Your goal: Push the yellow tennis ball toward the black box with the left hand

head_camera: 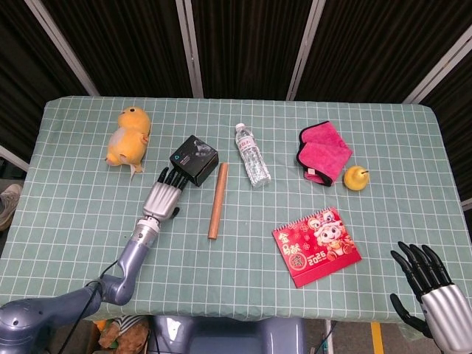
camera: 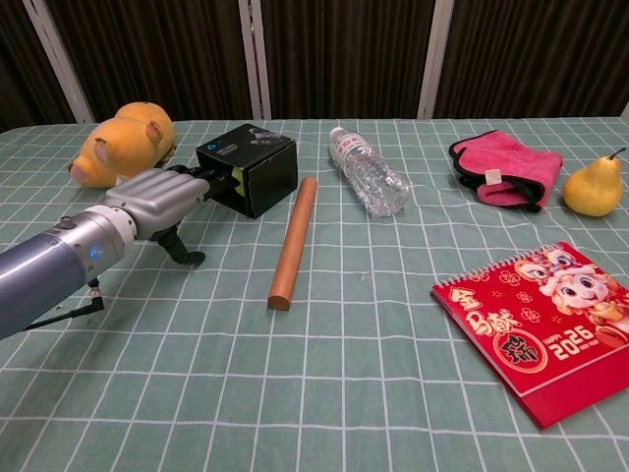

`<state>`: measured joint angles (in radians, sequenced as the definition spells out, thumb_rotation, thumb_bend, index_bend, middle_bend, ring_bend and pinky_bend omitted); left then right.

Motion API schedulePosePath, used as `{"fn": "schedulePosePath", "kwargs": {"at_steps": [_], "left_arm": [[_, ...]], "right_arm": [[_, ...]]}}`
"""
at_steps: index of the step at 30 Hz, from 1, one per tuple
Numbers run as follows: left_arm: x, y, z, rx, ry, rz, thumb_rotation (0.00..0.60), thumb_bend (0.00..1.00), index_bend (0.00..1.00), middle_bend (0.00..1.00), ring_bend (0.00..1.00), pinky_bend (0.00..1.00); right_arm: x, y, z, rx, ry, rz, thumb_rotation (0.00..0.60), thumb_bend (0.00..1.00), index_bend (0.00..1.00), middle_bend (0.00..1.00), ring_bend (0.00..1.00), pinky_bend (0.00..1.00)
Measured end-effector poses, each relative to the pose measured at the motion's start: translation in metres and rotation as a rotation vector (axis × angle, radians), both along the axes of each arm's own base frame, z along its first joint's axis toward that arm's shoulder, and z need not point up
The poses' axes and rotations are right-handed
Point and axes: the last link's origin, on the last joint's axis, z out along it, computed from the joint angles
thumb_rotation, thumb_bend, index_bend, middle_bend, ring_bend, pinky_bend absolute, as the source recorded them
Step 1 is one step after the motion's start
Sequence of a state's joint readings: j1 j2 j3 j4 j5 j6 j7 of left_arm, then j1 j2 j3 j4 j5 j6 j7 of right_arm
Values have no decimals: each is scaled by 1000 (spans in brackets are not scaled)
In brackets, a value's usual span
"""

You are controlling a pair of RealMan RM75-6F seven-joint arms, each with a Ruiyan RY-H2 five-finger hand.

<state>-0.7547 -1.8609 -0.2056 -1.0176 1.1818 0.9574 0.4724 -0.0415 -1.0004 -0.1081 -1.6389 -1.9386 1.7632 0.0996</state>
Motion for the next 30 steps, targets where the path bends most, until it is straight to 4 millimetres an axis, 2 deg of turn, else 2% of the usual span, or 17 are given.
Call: {"fn": "schedulePosePath", "kwargs": {"at_steps": [2, 4, 7, 12, 14, 16, 20, 23, 26, 30], "left_arm": [[-2, -11, 6, -18, -15, -14, 600, 198, 0, 15, 0, 0], [-6, -23, 15, -31, -26, -29, 600, 187, 0, 78, 0, 0], [-17, -47, 38, -43, -46, -49, 600, 148, 0, 118, 0, 0], [-44, -98, 94, -38, -78, -63, 600, 113, 0, 73, 0, 0], [-57, -116, 122, 3, -93, -62, 600, 103, 0, 69, 0, 0], [-67, -134, 142, 43, -126, -58, 600, 93, 0, 67, 0, 0], [-87, -186, 182, 137, -189, -51, 600, 88, 0, 62, 0, 0], [-98, -225, 203, 186, -202, -50, 600, 87, 0, 61, 0, 0], [-103, -250, 216, 216, -214, -64, 600, 87, 0, 60, 0, 0], [-108, -255, 223, 262, -206, -57, 600, 87, 0, 59, 0, 0]], "right_arm": [[0, 0, -1, 2, 5, 1, 600, 435, 0, 0, 0, 0], [1, 1, -3, 5, 11, 1, 600, 436, 0, 0, 0, 0], [2, 1, -6, 7, 20, 0, 600, 436, 0, 0, 0, 0], [3, 1, -10, 13, 29, -3, 600, 436, 0, 0, 0, 0], [4, 1, -11, 14, 34, -4, 600, 436, 0, 0, 0, 0], [4, 0, -12, 14, 36, -10, 600, 435, 0, 0, 0, 0], [2, -4, -13, 7, 44, -24, 600, 436, 0, 0, 0, 0], [0, -9, -14, -3, 54, -43, 600, 435, 0, 0, 0, 0], [-5, -15, -14, -26, 74, -79, 600, 436, 0, 0, 0, 0], [-11, -25, -16, -50, 106, -129, 600, 435, 0, 0, 0, 0]]}}
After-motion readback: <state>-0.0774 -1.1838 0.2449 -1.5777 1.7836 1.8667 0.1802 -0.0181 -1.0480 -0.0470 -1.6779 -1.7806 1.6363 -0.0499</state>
